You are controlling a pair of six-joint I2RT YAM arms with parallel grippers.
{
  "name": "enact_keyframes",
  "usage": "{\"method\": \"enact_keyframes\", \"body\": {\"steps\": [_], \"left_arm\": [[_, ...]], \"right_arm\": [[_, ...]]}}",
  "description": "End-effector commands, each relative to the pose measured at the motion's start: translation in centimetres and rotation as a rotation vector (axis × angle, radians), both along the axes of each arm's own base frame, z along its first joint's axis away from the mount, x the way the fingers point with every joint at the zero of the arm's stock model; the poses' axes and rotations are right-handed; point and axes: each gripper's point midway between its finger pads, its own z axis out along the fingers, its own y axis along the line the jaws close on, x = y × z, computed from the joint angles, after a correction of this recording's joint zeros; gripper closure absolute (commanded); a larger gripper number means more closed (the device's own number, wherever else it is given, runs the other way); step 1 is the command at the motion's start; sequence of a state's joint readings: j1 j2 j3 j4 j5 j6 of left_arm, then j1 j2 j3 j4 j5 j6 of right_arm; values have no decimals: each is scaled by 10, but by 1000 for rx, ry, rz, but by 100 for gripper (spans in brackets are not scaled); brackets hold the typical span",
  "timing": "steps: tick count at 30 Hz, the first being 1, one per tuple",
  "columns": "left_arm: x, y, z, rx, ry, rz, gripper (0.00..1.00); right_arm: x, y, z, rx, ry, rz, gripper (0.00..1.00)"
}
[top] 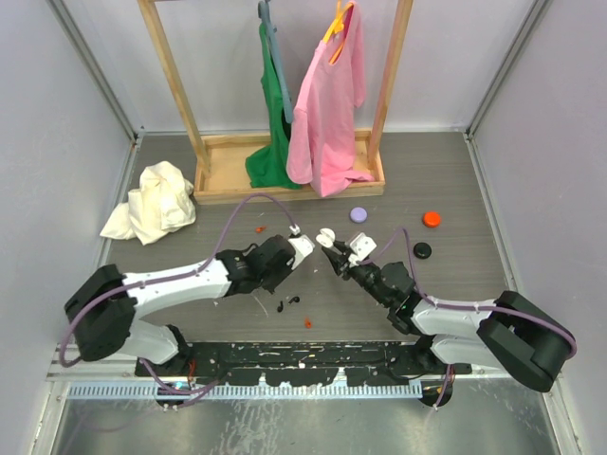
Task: Insert the wireless bluetooth earbuds into the charging case
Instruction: Place the earbud at the center of the board.
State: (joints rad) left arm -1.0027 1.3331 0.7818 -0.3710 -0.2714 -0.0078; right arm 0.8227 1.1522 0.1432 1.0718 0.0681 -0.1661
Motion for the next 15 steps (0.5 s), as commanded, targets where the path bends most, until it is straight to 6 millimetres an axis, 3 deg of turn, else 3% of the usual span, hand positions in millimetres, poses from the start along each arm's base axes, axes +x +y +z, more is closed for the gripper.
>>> {"method": "enact_keyframes", "body": {"steps": [1,6,11,15], "left_arm": [[5,-33,-7,-30,85,-66,97],[13,-40,-30,30,129,-100,98],[17,-40,-38,50,161,-104,96],[16,-36,-39,61,171,-88,79]], "right_arm": [[8,-9,25,67,-71,-68,99],[8,-14,27,79,-80,-84,99],[8,-16,30,87,-87,-95,99],[9,-18,31,90,-90,-102,99]]}}
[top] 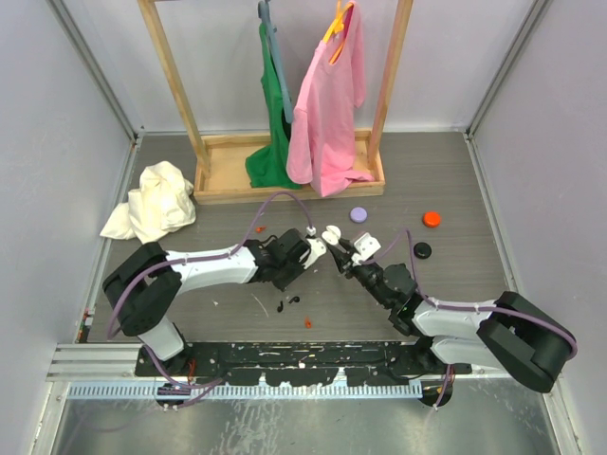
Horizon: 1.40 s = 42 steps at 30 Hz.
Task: Insert the wireless bluetooth earbuds into the charging case
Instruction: Place the earbud at the center of the board, then pick up the earbud from the center of the board.
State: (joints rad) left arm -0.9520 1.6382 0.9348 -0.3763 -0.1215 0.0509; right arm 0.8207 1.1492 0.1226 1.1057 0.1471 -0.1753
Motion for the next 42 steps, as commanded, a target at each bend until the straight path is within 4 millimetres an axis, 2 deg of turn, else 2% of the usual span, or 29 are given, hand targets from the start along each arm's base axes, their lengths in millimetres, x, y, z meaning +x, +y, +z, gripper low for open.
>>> {"method": "enact_keyframes", "body": {"steps": [1,6,11,14,17,23,27,42], "left_arm": [[4,-7,9,-27,2,-1,75],[7,-7,20,-55,-12,52,53],[10,-3,42,-99,-25,201,42],[9,1,55,-153,-17,345,41],[8,7,58,-168,-1,494,40],[9,15,49,-178,75,719,42],[10,5,42,-205,129,753,46],[16,-5,14,-161,191,781,68]], "right_arm": [[1,-4,31,81,-81,-20,99],[1,-5,31,82,-83,-24,99],[1,-6,32,85,-84,-30,99],[2,-7,32,88,-81,-35,99],[3,-8,32,89,-77,-42,99],[4,-9,31,89,-71,-50,99],[4,-9,31,88,-69,-52,99],[5,-7,28,75,-59,-51,99]]}}
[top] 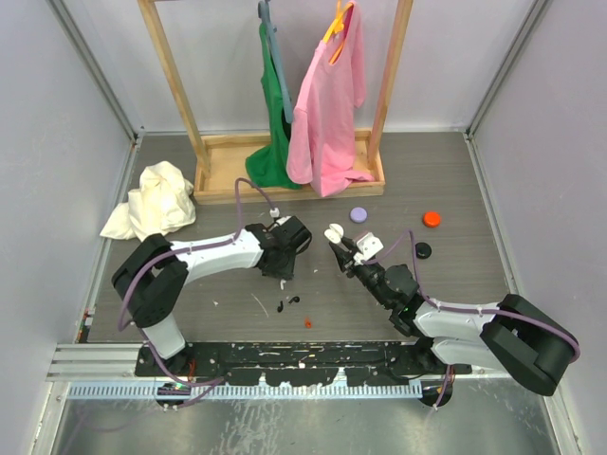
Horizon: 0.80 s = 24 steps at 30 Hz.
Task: Insert the wireless bluetooth earbuds into the charging case
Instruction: Pick up the earbud from the center of the board.
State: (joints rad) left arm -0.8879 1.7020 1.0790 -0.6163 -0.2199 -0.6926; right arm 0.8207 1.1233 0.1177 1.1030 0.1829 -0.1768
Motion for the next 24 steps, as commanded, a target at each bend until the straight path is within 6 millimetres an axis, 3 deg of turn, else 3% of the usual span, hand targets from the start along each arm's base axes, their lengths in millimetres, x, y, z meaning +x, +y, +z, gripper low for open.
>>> {"method": "enact_keyframes", "body": {"steps": [1,10,15,24], "left_arm": [[10,-16,4,-51,-3,12,68],[2,-18,-12,-44,56,8,70],[-2,-16,-15,-32,70,6,79],[4,-6,10,-39,-4,26,87]], "right_arm": [[3,-1,23,60,-49,-16,99],[4,-1,23,56,-47,-19,99],[4,-1,24,57,-49,-18,99],[2,1,24,49,-57,-4,99]]}}
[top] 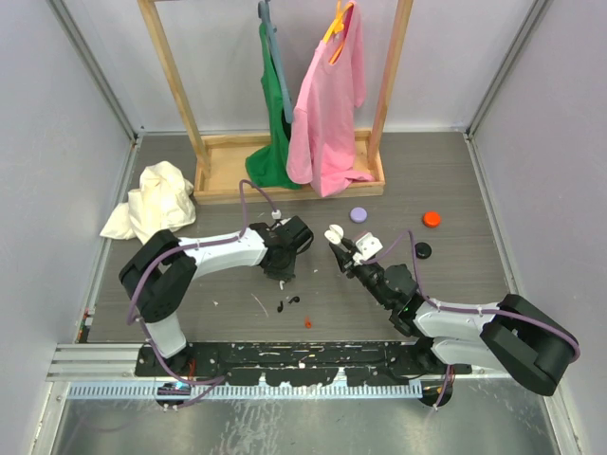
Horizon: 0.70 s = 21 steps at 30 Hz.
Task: Insert the wireless bluetooth earbuds into the charging case
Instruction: Pick up the earbud from the center of the board.
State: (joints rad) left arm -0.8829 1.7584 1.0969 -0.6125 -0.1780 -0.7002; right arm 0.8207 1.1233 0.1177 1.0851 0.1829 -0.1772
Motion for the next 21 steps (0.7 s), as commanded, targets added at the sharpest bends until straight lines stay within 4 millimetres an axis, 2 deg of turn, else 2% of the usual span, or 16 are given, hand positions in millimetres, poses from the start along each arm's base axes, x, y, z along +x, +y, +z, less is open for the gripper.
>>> {"method": "enact_keyframes", "body": {"steps": [1,11,21], "left_arm": [[9,0,27,-40,-75,31,88],[29,10,81,-66,-304,51,95],[39,-4,166,-160,-660,-12,98]], "right_arm": [[1,2,29,61,-73,3,99],[-9,11,35,68,-114,85,99],[-18,22,36,67,-131,160,99]]}}
